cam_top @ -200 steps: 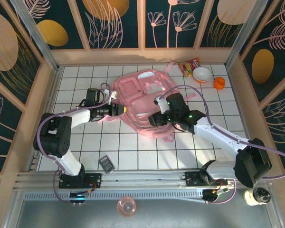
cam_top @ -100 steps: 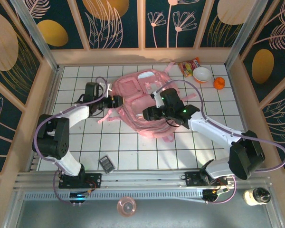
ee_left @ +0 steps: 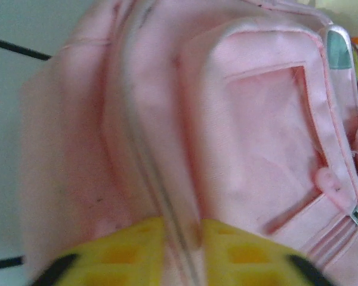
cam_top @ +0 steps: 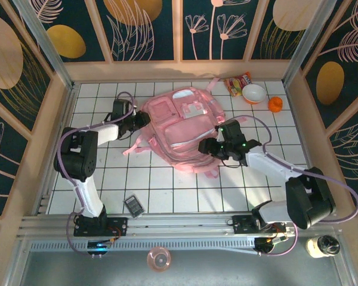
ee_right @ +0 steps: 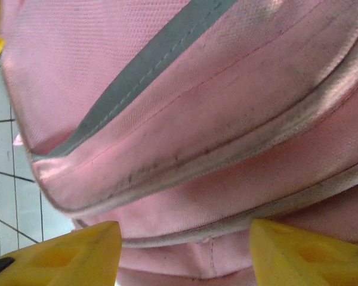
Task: Pack the student bag
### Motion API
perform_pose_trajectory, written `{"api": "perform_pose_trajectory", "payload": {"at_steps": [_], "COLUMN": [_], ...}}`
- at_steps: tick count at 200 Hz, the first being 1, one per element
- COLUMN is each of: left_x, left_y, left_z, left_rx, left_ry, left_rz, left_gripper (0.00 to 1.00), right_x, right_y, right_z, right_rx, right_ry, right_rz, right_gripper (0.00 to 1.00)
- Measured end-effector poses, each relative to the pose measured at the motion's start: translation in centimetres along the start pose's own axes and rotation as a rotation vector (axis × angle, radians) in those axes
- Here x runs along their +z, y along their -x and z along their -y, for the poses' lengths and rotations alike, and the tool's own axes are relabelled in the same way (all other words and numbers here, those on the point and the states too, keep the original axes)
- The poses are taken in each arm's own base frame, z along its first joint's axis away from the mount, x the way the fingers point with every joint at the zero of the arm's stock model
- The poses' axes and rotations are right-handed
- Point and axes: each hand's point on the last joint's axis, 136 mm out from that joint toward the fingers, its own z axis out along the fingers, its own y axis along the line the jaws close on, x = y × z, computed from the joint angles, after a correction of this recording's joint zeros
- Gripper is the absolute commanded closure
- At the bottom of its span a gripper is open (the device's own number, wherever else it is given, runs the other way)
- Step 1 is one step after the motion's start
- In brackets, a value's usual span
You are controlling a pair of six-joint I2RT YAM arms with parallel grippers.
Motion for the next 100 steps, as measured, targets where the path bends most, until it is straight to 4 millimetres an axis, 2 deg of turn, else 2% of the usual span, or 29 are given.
{"api": "perform_pose_trajectory", "payload": {"at_steps": [13, 25, 36, 57, 66, 77, 84, 100], "left_x": [-1.1, -2.2, -3.0, -4.3, -4.8, -5.4, -6.0, -7.7], "left_y": [-1.6, -3.7, -5.9, -9.9, -10.9, -11.3, -10.9, -8.4], "left_z": [-0.7, -1.0, -1.3, -0.5, 0.3, 1.4, 2.2, 3.8], "left_rx": [-0.045, -0.082, -0.115, -0.157, -0.161, -0.152, -0.133, -0.05], "left_ry": [0.005, 0.007, 0.015, 0.001, -0.015, -0.036, -0.048, -0.052], "left_rz": [0.0, -0.012, -0.036, -0.075, -0.084, -0.081, -0.06, 0.026], "left_gripper": [1.0, 1.0, 1.0, 0.98, 0.89, 0.68, 0.55, 0.39], "right_x": [0.8, 1.4, 1.8, 2.2, 2.3, 2.1, 1.8, 1.0], "right_y": [0.5, 1.6, 3.0, 6.4, 7.9, 9.4, 10.2, 11.1], "right_z": [1.2, 1.8, 2.1, 2.2, 2.3, 2.3, 2.1, 1.4], "right_rx": [0.006, 0.005, -0.006, -0.044, -0.062, -0.081, -0.095, -0.127], "right_ry": [-0.022, -0.036, -0.04, -0.032, -0.031, -0.031, -0.029, -0.014], "right_rz": [-0.013, -0.017, -0.007, 0.038, 0.061, 0.086, 0.102, 0.134], "right_gripper": [0.42, 0.42, 0.42, 0.42, 0.42, 0.42, 0.42, 0.42]}}
